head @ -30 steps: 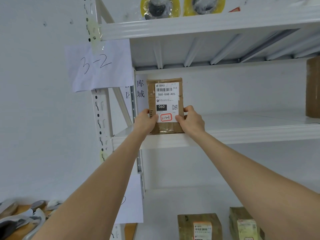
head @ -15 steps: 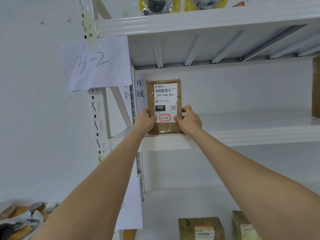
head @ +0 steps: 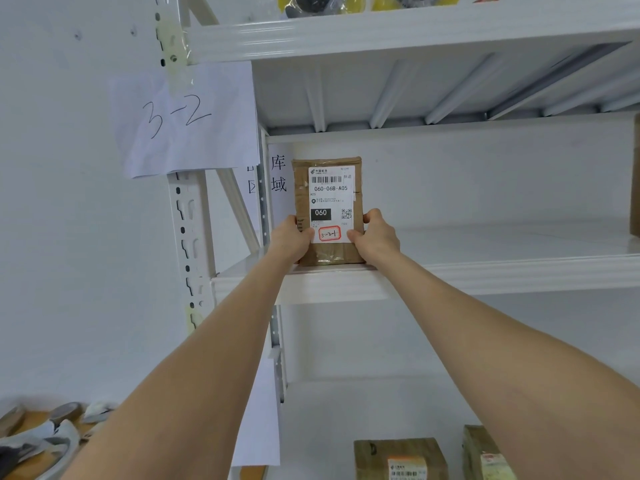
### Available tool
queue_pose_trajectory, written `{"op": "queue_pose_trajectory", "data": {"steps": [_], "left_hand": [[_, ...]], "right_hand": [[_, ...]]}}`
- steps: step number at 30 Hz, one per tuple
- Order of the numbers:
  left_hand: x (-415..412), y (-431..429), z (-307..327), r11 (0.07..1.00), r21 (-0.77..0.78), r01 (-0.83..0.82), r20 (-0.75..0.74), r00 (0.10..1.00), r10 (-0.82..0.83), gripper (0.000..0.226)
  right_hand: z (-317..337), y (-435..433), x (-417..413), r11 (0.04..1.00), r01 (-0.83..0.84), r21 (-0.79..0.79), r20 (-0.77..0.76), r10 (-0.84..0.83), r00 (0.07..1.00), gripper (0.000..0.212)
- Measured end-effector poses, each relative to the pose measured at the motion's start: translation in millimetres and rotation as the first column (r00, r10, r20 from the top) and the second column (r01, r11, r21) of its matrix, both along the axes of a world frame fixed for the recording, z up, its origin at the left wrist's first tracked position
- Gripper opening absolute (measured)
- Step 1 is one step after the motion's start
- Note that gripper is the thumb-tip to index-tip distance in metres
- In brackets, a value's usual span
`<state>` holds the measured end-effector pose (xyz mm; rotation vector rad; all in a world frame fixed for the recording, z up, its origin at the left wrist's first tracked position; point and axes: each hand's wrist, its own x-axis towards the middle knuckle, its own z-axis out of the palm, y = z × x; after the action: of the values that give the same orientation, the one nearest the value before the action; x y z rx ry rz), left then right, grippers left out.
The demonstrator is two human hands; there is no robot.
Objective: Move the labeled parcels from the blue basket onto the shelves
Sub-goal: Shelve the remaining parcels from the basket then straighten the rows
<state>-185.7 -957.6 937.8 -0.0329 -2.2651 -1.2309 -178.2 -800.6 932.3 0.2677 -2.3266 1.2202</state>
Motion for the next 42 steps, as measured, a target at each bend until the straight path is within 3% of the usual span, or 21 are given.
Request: {"op": "queue_pose_trajectory", "data": {"steps": [19, 27, 29, 32, 34, 37, 42], "left_hand": [[-1.8, 2.8, 3.0, 1.000, -0.017, -0.005, 0.052, 0.999, 0.006, 0.035], [13.1, 6.9, 1.7, 0.996, -0.027, -0.090, 0.135, 0.987, 0.092, 0.041], [23.0, 10.0, 0.1, 0.980, 0.001, -0.200, 0.037, 0.979, 0.200, 0.051], [46.0, 25.9, -6.4, 0.935, 0.020, -0.354, -0.276, 0.897, 0.346, 0.045], [59.0, 48.1, -12.0, 0.938, -0.013, -0.347, -0.396, 0.863, 0.314, 0.037], [70.5, 89.3, -30.1, 0.965, -0.139, -0.224, -0.457, 0.879, 0.138, 0.031], [78.8, 167.1, -82.8, 0.968, -0.244, 0.052, -0.304, 0.944, -0.127, 0.035]], "right_hand": [[1.4, -0.7, -7.2, 0.997, -0.016, -0.082, 0.051, 0.020, 0.999, 0.034], [4.2, 5.1, 3.5, 0.998, -0.001, -0.068, 0.081, 0.006, 0.997, 0.061], [3.6, 8.2, 8.8, 0.998, 0.028, -0.055, 0.055, -0.024, 0.998, 0.068], [-2.1, 18.1, 21.8, 0.992, 0.103, -0.076, -0.011, -0.104, 0.994, 0.070], [-10.5, 29.9, 33.1, 0.983, 0.168, -0.076, -0.064, -0.173, 0.983, 0.066], [-31.0, 57.4, 53.7, 0.959, 0.279, -0.058, -0.114, -0.284, 0.952, 0.060], [-78.7, 127.5, 91.1, 0.898, 0.440, -0.020, -0.078, -0.440, 0.895, 0.057]]}}
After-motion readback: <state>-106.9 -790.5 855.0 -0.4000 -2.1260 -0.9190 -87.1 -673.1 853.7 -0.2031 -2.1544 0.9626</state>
